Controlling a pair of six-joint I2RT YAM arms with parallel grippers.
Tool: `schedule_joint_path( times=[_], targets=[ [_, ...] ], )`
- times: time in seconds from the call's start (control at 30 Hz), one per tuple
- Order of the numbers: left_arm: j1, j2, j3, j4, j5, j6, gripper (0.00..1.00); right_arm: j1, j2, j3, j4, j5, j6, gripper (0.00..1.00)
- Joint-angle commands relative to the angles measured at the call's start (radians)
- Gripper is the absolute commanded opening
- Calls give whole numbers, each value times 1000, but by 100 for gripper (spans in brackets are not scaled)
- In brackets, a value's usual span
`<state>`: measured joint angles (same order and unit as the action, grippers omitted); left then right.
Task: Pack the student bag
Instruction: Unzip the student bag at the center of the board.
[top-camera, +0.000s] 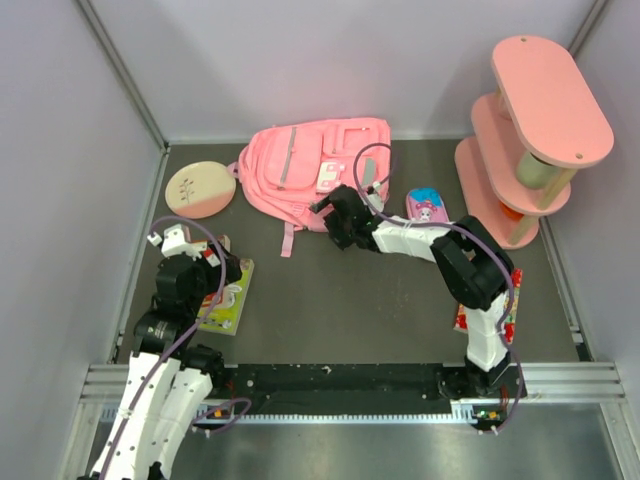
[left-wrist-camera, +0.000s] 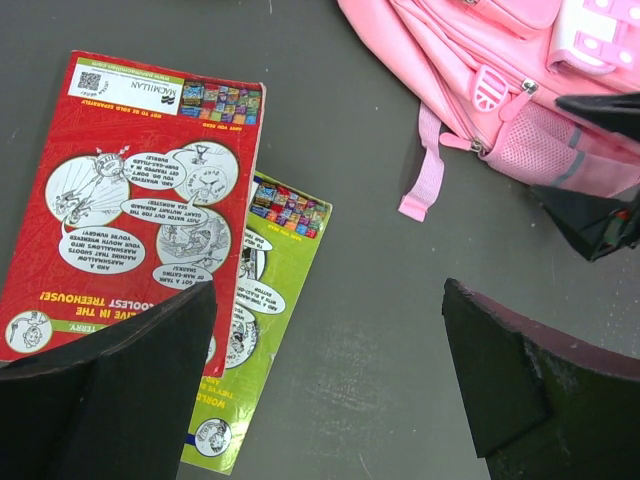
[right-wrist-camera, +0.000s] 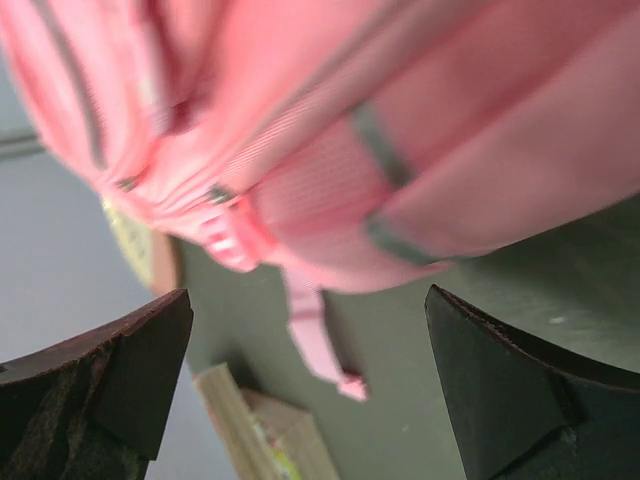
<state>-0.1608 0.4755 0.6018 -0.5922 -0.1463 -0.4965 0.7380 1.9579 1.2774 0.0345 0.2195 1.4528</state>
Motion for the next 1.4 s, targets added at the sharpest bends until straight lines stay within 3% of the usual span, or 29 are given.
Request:
schedule_joint_path(
  times=[0.0, 0.17, 0.27, 0.3, 0.5, 0.57, 0.87, 0.93, 1.0, 1.1, 1.17, 1.37],
  targets=[
    [-2, -1, 4, 20, 5, -1, 99, 4, 35, 37, -67, 144, 80, 99],
    [-2, 3, -4, 31, 13, -4, 99, -12, 73, 28, -73, 184, 50, 92],
    [-2, 5, -2, 31, 13, -4, 99, -41, 88, 16, -59, 143, 29, 72],
    [-3, 5, -4, 31, 13, -5, 99, -49, 88, 7, -45, 132, 17, 57],
    [-3, 23, -10, 55, 86, 16, 99, -88, 23, -136, 134, 43, -121, 0],
    [-5, 38, -10, 77, 193, 56, 98, -89, -42, -196, 162, 20, -182, 0],
    [-69, 61, -65, 184, 353, 69, 98, -89, -295, -302, 180, -137, -431, 0],
    [-126, 69, -83, 236, 344, 61, 98, -89, -330, -306, 144, -158, -476, 0],
    [-276, 106, -89, 282, 298, 64, 96, -88, -376, -314, 122, -166, -499, 0],
    [-494, 199, -73, 347, 119, 72, 96, -88, -413, -337, 116, -181, -525, 0],
    [-555, 254, -73, 434, 108, 65, 96, -86, -424, -346, 101, -204, -542, 0],
    [-582, 451, -79, 656, 103, 27, 96, -68, -473, -372, 91, -215, -549, 0]
  ],
)
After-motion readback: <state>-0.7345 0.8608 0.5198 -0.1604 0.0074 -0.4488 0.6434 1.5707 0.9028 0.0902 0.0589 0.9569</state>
